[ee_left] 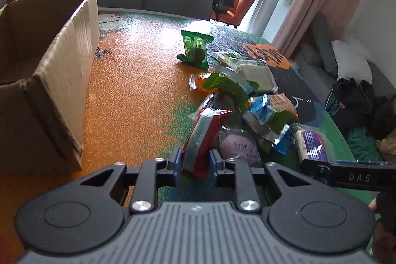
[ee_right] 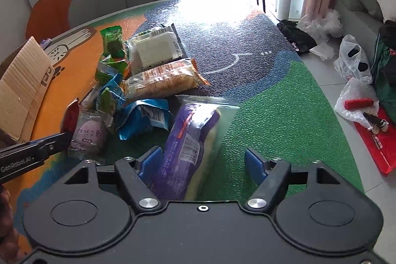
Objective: Organize snacks
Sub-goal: 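Reach the left tool to the red-and-blue wrapped bar while the right tool reaches the purple bread roll, then close the left tool on the red bar while the right tool grips the purple bread roll, then carry both snacks over the cardboard box and release them inside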
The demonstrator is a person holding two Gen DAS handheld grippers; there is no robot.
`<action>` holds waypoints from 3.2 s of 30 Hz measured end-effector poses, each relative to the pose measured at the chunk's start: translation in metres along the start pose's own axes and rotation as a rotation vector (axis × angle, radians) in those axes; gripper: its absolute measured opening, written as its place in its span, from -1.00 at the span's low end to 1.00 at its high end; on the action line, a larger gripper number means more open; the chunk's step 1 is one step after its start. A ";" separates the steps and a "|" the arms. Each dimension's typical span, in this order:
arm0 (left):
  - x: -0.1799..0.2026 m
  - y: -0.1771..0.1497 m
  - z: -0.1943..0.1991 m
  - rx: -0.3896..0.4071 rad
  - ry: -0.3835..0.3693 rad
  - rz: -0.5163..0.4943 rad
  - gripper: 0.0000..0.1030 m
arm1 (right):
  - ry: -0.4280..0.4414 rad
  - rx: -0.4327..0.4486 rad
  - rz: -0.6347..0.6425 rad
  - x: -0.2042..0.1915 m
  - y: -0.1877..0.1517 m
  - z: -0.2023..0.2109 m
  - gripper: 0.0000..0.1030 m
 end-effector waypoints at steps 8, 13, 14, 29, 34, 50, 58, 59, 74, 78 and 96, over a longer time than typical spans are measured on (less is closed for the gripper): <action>0.002 0.003 -0.004 -0.004 0.030 -0.014 -0.33 | -0.010 0.012 0.029 -0.005 0.002 -0.005 0.36; 0.006 0.010 -0.012 0.003 0.046 -0.023 -0.29 | -0.015 0.017 0.047 -0.006 0.002 -0.005 0.32; 0.007 0.010 -0.013 0.007 0.053 -0.028 -0.29 | -0.017 0.022 0.052 -0.006 0.002 -0.005 0.28; 0.007 0.009 0.009 0.030 0.015 -0.033 -0.60 | 0.056 0.077 0.055 -0.012 0.004 0.012 -0.40; 0.000 0.015 0.024 0.060 0.012 -0.020 -0.60 | 0.067 0.108 0.036 -0.013 0.008 0.023 -0.41; -0.019 0.042 0.080 0.178 0.028 -0.014 -0.60 | 0.134 0.201 0.078 -0.051 0.032 0.058 -0.44; -0.040 0.048 0.101 0.220 0.062 0.015 -0.60 | 0.172 0.231 0.125 -0.080 0.043 0.069 -0.44; -0.042 0.049 0.104 0.225 0.065 0.019 -0.60 | 0.176 0.234 0.130 -0.084 0.045 0.070 -0.44; -0.097 0.047 0.129 0.255 0.120 0.089 -0.60 | 0.235 0.272 0.202 -0.151 0.064 0.077 -0.44; -0.113 0.047 0.133 0.252 0.129 0.114 -0.60 | 0.246 0.277 0.224 -0.169 0.066 0.079 -0.44; -0.160 0.049 0.146 0.249 0.130 0.206 -0.39 | 0.262 0.319 0.340 -0.240 0.086 0.100 -0.44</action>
Point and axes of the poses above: each gripper's, at about its wrist camera, not at the fingertips, and z roughly against the way its jaws point, x to its right, y to its top, the point moved 5 cm from there along -z, roughly the way its jaws point, and after that the axes turned 8 degrees about -x, right-handed, at the moved point
